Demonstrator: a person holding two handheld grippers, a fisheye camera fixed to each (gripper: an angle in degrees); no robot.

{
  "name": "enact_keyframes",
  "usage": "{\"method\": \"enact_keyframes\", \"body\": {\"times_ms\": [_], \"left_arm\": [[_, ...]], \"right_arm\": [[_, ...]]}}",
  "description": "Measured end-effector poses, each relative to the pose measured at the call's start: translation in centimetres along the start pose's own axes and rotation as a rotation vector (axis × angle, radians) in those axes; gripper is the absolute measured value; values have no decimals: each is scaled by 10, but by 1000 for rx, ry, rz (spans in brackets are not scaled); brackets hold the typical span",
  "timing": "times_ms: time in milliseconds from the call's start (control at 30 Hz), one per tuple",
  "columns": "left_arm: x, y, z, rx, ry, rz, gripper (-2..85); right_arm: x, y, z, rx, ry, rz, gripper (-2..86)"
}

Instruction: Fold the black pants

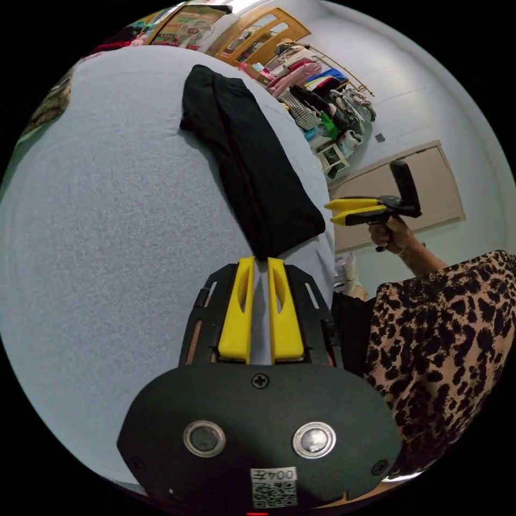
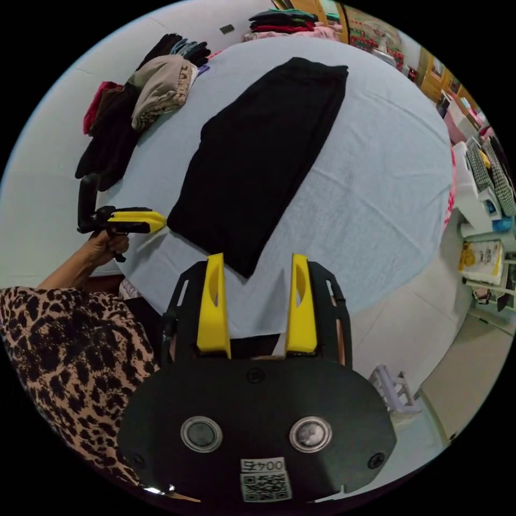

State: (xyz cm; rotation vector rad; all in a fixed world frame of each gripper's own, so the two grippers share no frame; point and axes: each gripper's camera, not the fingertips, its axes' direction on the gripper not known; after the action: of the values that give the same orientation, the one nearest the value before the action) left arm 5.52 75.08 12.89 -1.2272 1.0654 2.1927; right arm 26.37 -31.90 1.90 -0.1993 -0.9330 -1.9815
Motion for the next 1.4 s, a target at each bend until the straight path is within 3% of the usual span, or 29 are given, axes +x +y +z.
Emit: {"method": "enact_keyframes", "body": {"times_ms": [133, 267, 433, 667, 1033, 1233, 1400], "left_arm": [[1, 13, -10, 62, 2, -7, 38], [7, 13, -8, 90, 12, 1, 56], [14, 10, 7, 58, -11, -4, 68], [18, 11, 22, 26, -65, -38, 52], [47, 33, 11, 117, -158, 8, 15], [32, 57, 25, 112, -104, -114, 12], [47, 55, 8, 137, -133, -41, 9]], "right_arm": [[-32, -40, 2, -16, 30, -52, 169], [-58, -78, 36, -218, 131, -66, 150], [-83, -100, 51, -324, 212, -128, 139], [-90, -112, 52, -301, 177, -46, 129], [-101, -123, 57, -325, 161, -130, 116], [-105, -126, 60, -352, 156, -187, 109], [-101, -125, 61, -354, 135, -174, 105]]}}
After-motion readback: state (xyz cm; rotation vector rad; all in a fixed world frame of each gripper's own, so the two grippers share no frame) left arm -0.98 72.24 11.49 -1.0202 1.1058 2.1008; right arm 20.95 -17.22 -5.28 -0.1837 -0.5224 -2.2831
